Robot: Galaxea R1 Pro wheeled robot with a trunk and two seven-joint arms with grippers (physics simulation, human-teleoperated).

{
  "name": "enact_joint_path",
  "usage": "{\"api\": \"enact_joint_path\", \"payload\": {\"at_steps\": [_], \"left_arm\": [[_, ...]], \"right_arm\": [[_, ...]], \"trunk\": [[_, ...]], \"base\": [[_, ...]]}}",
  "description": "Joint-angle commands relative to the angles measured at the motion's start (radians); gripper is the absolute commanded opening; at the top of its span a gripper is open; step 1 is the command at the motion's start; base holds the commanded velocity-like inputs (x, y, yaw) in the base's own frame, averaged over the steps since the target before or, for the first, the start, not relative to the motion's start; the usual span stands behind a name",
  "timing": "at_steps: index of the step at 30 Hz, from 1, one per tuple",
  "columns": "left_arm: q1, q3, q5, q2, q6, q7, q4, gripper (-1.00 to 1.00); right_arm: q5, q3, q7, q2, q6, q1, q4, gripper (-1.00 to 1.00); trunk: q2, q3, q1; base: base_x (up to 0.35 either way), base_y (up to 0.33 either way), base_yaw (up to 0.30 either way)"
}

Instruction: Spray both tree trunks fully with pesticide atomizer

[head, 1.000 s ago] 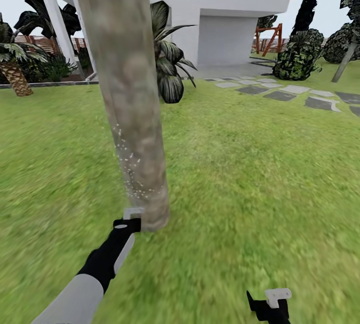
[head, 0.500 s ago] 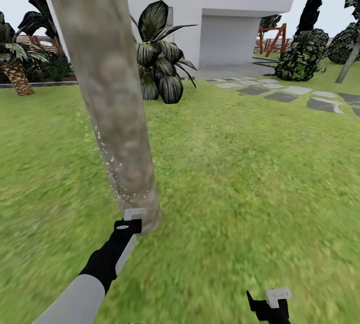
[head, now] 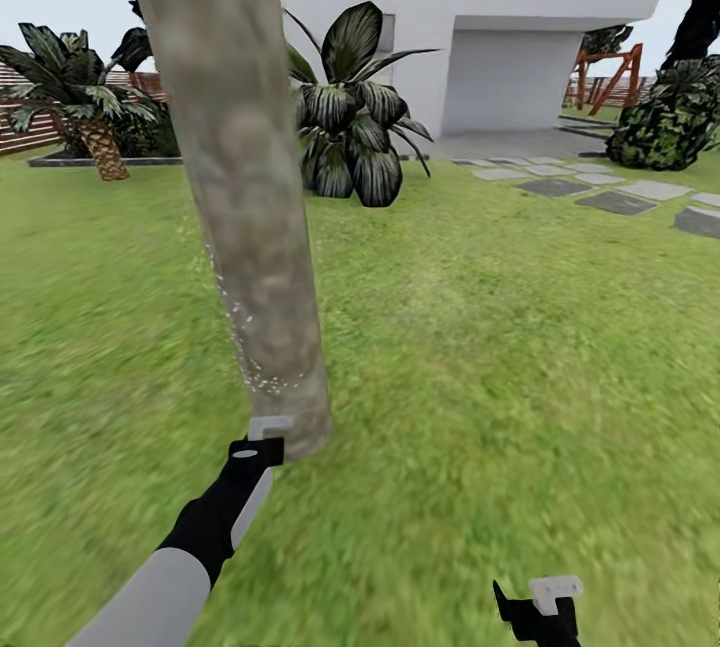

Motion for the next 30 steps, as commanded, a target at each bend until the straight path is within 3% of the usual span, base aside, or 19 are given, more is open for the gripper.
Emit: {"api": "enact_joint_path", "payload": {"at_steps": [1, 8, 23, 27, 30], "left_arm": [[0.000, 0.000, 0.000, 0.000, 0.000, 0.000, 0.000, -1.00], [0.000, 0.000, 0.001, 0.000, 0.000, 0.000, 0.000, -1.00], [0.000, 0.002, 0.003, 0.005, -0.014, 0.000, 0.006, -1.00], [-0.023, 0.004, -0.002, 0.009, 0.001, -0.007, -0.013, -1.00], [-0.077, 0.003, -0.005, 0.003, 0.011, -0.010, -0.053, -1.00]], "right_arm": [[0.000, 0.000, 0.000, 0.000, 0.000, 0.000, 0.000, 1.00], [0.000, 0.000, 0.001, 0.000, 0.000, 0.000, 0.000, 1.00], [0.000, 0.000, 0.000, 0.000, 0.000, 0.000, 0.000, 1.00], [0.000, 0.000, -0.001, -0.001, 0.000, 0.000, 0.000, 1.00], [0.000, 0.000, -0.001, 0.000, 0.000, 0.000, 0.000, 1.00]], "trunk": [[0.000, 0.000, 0.000], [0.000, 0.000, 0.000], [0.000, 0.000, 0.000], [0.000, 0.000, 0.000], [0.000, 0.000, 0.000]], "base": [[0.000, -0.275, 0.050], [0.000, -0.275, 0.045], [0.000, -0.221, 0.270], [0.000, -0.003, 0.050], [0.000, 0.000, 0.002]]}}
